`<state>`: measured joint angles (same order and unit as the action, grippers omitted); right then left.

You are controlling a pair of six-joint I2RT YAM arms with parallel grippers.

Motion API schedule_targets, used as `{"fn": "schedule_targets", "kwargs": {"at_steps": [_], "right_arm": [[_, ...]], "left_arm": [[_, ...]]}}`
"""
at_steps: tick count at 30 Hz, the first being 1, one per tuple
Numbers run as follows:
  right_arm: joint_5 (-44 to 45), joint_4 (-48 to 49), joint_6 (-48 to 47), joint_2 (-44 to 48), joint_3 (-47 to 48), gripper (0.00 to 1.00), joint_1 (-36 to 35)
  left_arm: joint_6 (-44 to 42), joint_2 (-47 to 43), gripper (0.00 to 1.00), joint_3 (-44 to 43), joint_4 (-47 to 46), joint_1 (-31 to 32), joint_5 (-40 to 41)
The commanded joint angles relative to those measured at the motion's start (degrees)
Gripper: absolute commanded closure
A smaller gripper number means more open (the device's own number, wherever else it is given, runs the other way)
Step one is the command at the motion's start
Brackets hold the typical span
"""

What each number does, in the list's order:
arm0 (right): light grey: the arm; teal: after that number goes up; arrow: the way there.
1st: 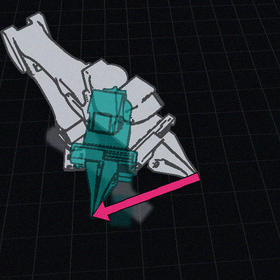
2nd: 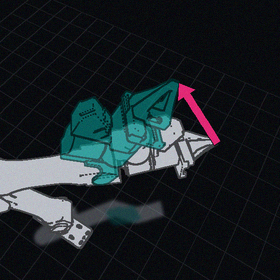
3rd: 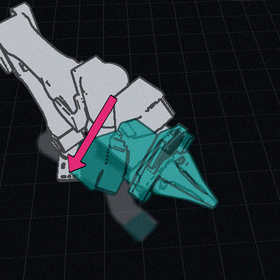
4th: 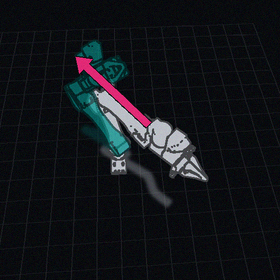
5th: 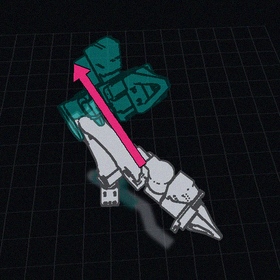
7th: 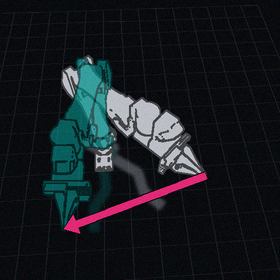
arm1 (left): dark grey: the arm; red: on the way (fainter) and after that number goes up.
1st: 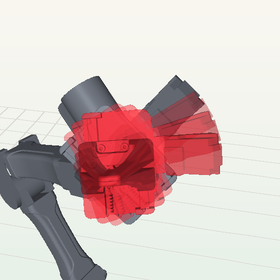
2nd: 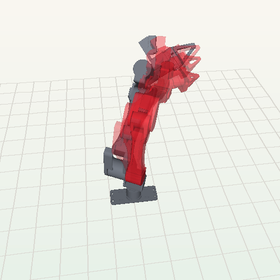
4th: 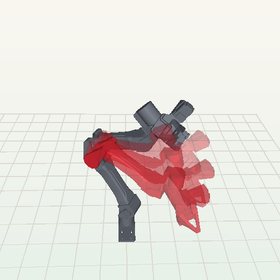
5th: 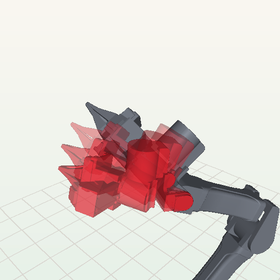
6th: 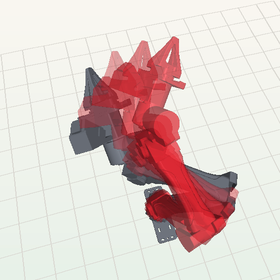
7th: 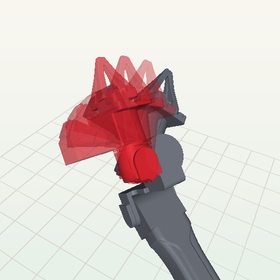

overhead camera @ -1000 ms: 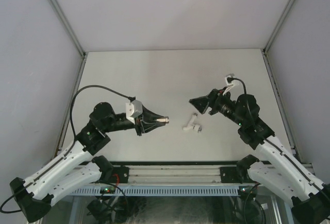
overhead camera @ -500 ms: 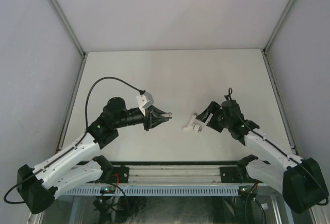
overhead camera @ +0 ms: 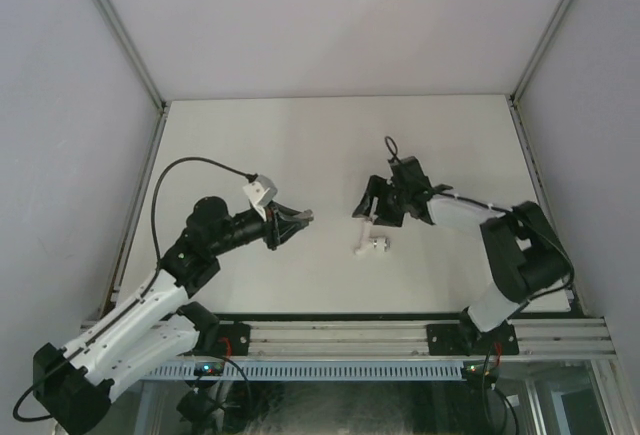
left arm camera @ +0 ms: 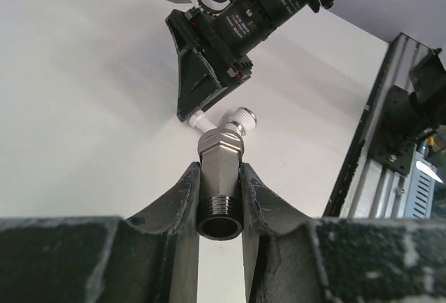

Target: Install the water faucets

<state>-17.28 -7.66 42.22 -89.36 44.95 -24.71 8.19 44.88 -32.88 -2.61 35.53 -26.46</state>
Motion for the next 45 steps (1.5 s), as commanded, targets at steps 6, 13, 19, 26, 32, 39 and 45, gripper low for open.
{"fn": "schedule_targets", "kwargs": {"at_steps": [6,13,19,26,32,39,45], "right_arm": [[-11.35,-5.59,-20.45,-12.16,17.82,0.34,-12.85],[-13.25,-9.99,-27.58,-7.76,21.59,0.36,-18.18],[-6.98,1.00,-17.06,7.34,8.81,0.31,-12.63],[-12.96,8.90,-5.85,12.40,-6.55,0.31,-3.94],[-13.63,13.20,-2.43,10.18,-10.06,0.32,-3.02],[-11.94,19.97,2.56,6.29,-13.21,0.31,-2.05],[-14.98,31.25,7.34,0.17,-16.01,0.34,-1.41]], "left_arm": [[5.81,-9.64,1.00,5.74,-0.65,-7.38,8.63],[6.17,-11.55,1.00,8.25,-0.83,-9.07,10.18],[8.84,-3.03,1.00,8.13,-7.08,-9.07,4.02],[11.32,16.67,1.00,-0.03,-8.20,-9.16,-10.64],[13.02,30.04,1.00,-4.89,-7.13,-9.75,-17.78],[13.10,36.06,1.00,-6.50,-9.18,-10.99,-17.93],[10.24,42.93,1.00,-9.98,-5.26,-10.98,-18.63]]}}
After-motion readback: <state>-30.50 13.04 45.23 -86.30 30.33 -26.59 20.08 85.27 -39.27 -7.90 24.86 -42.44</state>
